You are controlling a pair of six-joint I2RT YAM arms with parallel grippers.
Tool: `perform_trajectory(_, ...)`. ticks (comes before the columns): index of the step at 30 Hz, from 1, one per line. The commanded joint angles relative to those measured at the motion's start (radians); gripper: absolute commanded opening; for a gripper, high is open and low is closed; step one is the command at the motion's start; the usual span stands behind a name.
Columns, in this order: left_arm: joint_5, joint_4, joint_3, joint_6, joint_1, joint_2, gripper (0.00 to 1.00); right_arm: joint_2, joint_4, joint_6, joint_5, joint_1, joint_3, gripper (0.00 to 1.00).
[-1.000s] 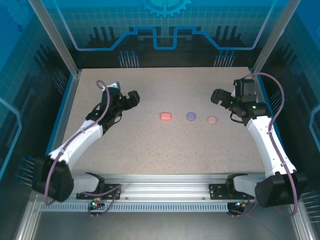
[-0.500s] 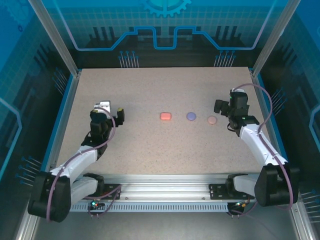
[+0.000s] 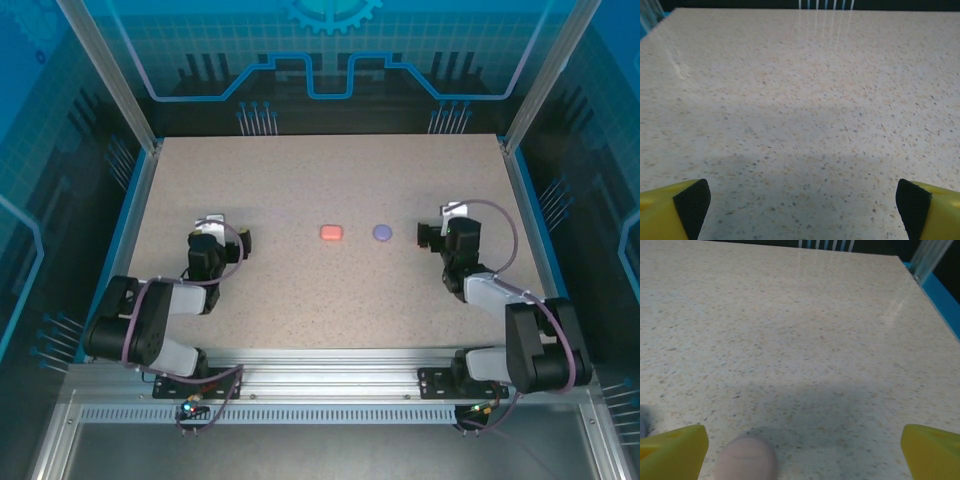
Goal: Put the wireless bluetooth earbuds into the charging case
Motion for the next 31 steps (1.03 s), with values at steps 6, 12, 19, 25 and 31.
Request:
perform_trajectory(6, 0.142, -0.059, 0.102, -0.001, 0.055, 0.032, 0.99, 0.173, 0.266, -0.040, -0.069, 0.010, -0.005, 1.00)
perform_trajectory(12, 0.161, -0.074, 0.109, -0.024, 0.077, 0.035, 0.99, 0.172, 0.261, -0.012, -0.133, -0.035, -0.005, 1.00)
perform_trajectory(19, 0.156, -0.067, 0.105, -0.015, 0.071, 0.032, 0.99, 0.173, 0.267, -0.027, -0.095, -0.012, -0.005, 1.00)
perform_trajectory(25, 0.156, -0.068, 0.105, -0.014, 0.073, 0.033, 0.99, 0.177, 0.209, -0.037, -0.271, -0.062, 0.025, 1.00)
perform_trajectory(31, 0.157, -0.068, 0.105, -0.014, 0.072, 0.033, 0.99, 0.176, 0.224, -0.051, -0.261, -0.046, 0.016, 1.00)
